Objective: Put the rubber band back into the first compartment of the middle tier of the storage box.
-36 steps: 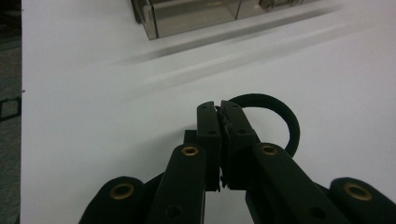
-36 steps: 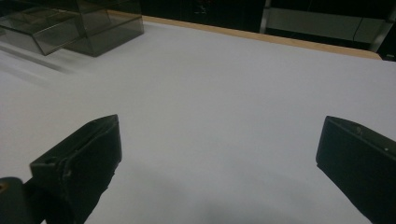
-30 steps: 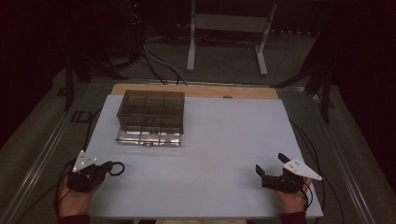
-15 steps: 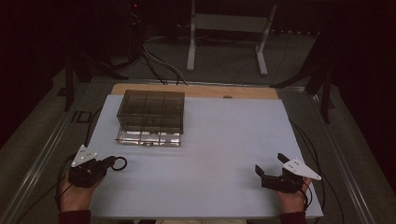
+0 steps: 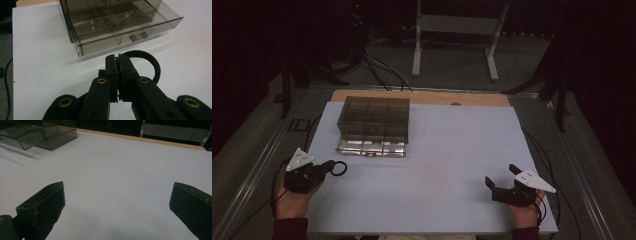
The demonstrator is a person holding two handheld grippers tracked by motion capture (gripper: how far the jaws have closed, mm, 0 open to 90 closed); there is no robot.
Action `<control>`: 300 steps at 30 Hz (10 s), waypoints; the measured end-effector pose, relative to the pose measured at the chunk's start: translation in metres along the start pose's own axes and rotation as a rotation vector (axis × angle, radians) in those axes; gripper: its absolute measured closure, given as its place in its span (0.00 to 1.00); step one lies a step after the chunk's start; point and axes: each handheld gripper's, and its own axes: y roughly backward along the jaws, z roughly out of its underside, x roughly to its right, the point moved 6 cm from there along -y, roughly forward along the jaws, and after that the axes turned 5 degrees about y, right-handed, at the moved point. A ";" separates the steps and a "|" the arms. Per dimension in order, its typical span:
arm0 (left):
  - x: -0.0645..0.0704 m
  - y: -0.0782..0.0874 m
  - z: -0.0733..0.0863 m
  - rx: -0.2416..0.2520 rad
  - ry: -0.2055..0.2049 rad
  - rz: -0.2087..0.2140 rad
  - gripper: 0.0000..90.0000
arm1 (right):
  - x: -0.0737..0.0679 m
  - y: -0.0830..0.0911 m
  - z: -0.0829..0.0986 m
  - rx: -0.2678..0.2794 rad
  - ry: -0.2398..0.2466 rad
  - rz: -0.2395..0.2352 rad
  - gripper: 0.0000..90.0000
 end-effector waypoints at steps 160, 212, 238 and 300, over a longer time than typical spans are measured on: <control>-0.026 -0.094 -0.081 -0.064 0.000 -0.154 0.98 | 0.003 -0.003 0.001 -0.003 -0.014 0.000 0.01; -0.024 -0.109 -0.060 -0.146 -0.002 -0.136 0.59 | 0.003 -0.003 0.001 -0.009 -0.011 -0.001 0.01; -0.004 -0.076 -0.086 0.028 0.027 -0.051 0.00 | 0.002 -0.003 0.001 -0.010 -0.010 -0.002 0.01; 0.055 -0.031 -0.003 0.265 -0.100 0.016 0.00 | -0.007 -0.001 -0.003 0.008 0.002 -0.031 0.01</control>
